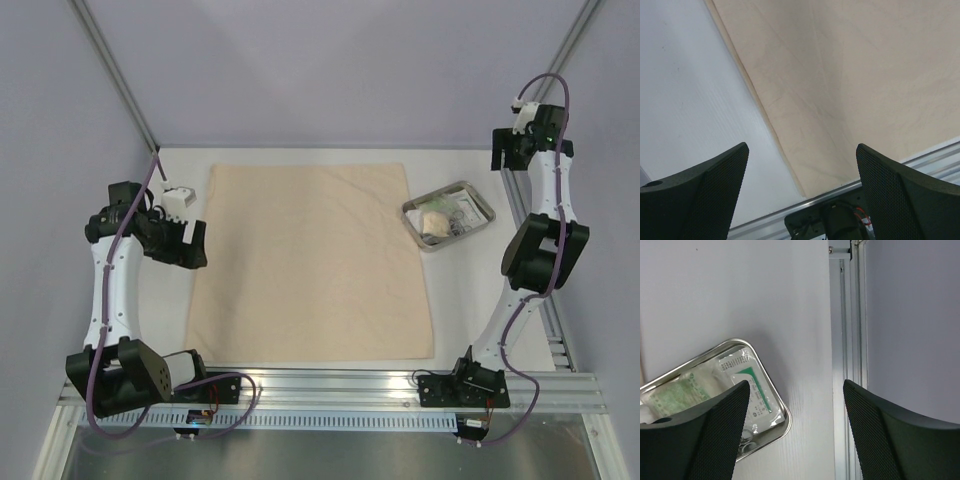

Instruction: Prepare the surgical pack

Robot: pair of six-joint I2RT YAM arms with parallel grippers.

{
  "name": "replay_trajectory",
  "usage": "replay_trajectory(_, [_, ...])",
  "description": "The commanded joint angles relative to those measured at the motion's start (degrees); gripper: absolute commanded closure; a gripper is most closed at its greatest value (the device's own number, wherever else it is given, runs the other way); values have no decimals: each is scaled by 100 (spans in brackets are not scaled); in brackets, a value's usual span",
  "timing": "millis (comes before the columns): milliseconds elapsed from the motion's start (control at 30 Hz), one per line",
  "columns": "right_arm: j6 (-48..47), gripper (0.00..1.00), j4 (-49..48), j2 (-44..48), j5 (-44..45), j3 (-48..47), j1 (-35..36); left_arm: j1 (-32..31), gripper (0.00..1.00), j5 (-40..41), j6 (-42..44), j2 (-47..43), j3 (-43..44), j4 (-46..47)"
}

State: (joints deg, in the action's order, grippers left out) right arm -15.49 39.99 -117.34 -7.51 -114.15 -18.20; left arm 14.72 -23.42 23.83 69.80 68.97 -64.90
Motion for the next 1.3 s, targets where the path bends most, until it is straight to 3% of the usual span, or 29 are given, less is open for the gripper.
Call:
replay_trajectory(0, [-692,23,519,-587,-268,-415,-35,5,3,39,-133,-10,231,-207])
replay_trajectory(200, [-701,28,975,-1062,-559,-643,-35,-22,3,101,-195,104,257,-189])
replay_trajectory(333, [-596,40,1081,-1343,-357,-696,-35,-127,3,206,-230,209,249,-163])
replay_trajectory(600, [-596,50,1064,-1704,4,-697,-35,-250,4,312,-221,236,240,-145])
replay_trajectory(1000, [-684,61,1002,-1880,56,-565,-26,-268,4,338,-230,288,196,-110])
replay_trajectory(1267, [-710,76,818,-1678,250,-143,-105,-268,4,320,-186,332,187,-93])
